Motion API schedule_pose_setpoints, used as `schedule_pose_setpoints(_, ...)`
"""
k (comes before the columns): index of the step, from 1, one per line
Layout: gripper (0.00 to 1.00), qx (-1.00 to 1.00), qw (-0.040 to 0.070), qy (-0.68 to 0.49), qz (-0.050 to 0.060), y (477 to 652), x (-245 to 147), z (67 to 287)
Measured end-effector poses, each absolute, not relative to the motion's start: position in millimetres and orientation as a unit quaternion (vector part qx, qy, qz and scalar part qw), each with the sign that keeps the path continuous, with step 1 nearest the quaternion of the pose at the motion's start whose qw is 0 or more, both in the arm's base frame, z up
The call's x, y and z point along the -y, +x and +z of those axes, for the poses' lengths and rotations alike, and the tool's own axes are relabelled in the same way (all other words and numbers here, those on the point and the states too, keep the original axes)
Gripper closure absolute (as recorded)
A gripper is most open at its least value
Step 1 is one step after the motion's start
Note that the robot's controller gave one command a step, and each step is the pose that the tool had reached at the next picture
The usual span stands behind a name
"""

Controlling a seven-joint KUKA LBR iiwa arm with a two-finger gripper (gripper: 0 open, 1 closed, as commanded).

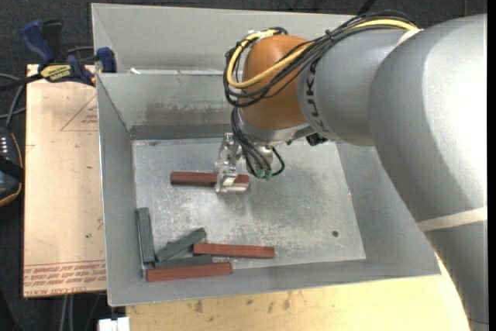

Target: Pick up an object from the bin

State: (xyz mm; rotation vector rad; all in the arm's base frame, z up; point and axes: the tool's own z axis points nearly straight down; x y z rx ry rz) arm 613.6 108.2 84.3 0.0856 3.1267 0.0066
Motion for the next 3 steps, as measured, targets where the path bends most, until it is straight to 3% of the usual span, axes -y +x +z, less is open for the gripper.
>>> schedule_pose_setpoints(1, 1.0, -1.0, 0.005, 0.027, 0.002, 612.5, -108.0, 86.3)
schedule_pose_setpoints(2, 1.0, -1.0, -0.003, 0.027, 0.0, 608.7, -107.4, 103.2)
schedule_pose_setpoints(3, 1.0, -1.0, -0.001, 0.027, 0.0, 609.9, -107.6, 125.8)
